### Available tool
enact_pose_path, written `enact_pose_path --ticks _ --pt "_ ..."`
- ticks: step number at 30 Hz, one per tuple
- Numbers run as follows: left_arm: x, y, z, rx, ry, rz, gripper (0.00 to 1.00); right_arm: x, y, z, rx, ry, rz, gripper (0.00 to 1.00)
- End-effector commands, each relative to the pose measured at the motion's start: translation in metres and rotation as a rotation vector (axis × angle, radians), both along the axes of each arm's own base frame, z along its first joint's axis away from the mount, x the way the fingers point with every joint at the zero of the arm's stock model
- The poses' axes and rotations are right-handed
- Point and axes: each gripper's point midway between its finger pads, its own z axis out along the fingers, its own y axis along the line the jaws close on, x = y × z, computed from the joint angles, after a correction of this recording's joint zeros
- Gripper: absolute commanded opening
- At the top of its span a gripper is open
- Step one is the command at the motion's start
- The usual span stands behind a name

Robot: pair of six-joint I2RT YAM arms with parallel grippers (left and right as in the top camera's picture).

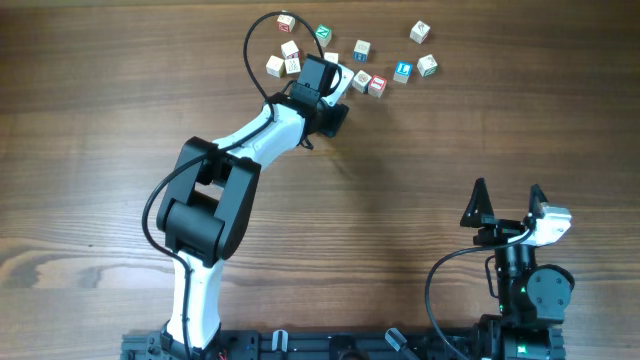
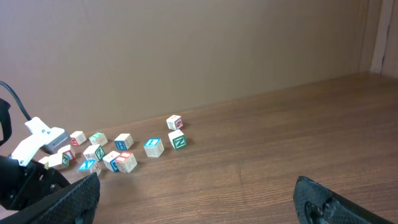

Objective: Form a tower
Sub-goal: 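Reach the left gripper to a cream O block and grasp it, then carry the cream block to the table center and release it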

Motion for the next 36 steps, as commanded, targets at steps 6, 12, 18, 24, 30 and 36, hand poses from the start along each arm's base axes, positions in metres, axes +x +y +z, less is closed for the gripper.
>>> enact_pose_path --ticks 6,12,18,24,30,36 --pt "0.003 0.004 0.005 0.009 -0.002 0.015 0.27 0.0 0.004 0.001 0.005 -0.008 0.019 1.0" --pt "-0.018 0.006 0.06 -0.033 0.015 0.065 0.24 0.0 0.004 0.001 0.005 -0.008 0.019 1.0" --pt "-0.08 -0.015 0.091 -0.13 0.186 0.241 0.2 0.0 0.004 0.001 0.005 -0.008 0.019 1.0" --pt "-0.147 -0.046 0.06 -0.101 0.38 0.37 0.18 0.0 0.004 0.001 0.006 -0.008 0.019 1.0" --pt "-0.155 -0.062 0.022 -0.128 0.293 0.508 0.18 0.0 0.004 0.001 0.005 -0.008 0.019 1.0" --pt "-0.15 -0.052 0.01 -0.119 0.246 0.62 0.18 0.0 0.004 0.001 0.005 -0.008 0.019 1.0"
